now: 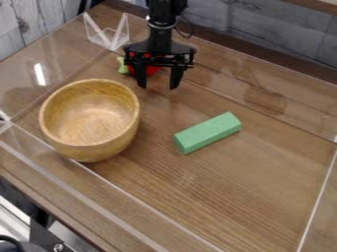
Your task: Move the red fruit to the right
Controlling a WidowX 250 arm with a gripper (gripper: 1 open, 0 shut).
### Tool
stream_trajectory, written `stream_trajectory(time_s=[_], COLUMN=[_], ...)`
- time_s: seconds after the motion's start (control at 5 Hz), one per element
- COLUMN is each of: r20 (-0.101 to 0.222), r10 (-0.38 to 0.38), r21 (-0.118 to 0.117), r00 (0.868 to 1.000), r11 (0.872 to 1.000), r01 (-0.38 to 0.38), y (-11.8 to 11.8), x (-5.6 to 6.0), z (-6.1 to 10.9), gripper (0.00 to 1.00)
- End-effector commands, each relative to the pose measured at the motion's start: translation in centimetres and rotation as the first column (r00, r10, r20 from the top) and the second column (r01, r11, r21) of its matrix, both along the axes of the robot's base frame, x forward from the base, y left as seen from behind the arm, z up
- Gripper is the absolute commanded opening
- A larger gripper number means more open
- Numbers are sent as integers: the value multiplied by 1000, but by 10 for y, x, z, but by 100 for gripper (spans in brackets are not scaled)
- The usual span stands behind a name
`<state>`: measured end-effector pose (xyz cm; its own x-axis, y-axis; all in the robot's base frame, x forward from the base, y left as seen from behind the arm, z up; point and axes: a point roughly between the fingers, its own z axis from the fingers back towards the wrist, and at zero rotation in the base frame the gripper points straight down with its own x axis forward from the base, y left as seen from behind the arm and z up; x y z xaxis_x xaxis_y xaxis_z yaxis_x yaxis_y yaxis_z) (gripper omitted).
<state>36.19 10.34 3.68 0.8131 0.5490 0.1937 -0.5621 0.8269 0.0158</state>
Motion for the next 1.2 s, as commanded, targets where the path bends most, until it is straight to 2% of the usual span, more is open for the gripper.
stream_trajectory(time_s=[0.0, 0.4, 0.6, 1.0], r20=[63, 63, 67, 80], r10=[-21, 43, -15, 122], r21=[20, 18, 13, 1], r00=[998, 997, 998, 989], r11=[1000, 999, 1000, 993], r01=[19, -44, 14, -122], y=[15, 4, -3, 3], x=[4, 0, 1, -4], z=[26, 24, 23, 30], gripper=[0, 0, 0, 0])
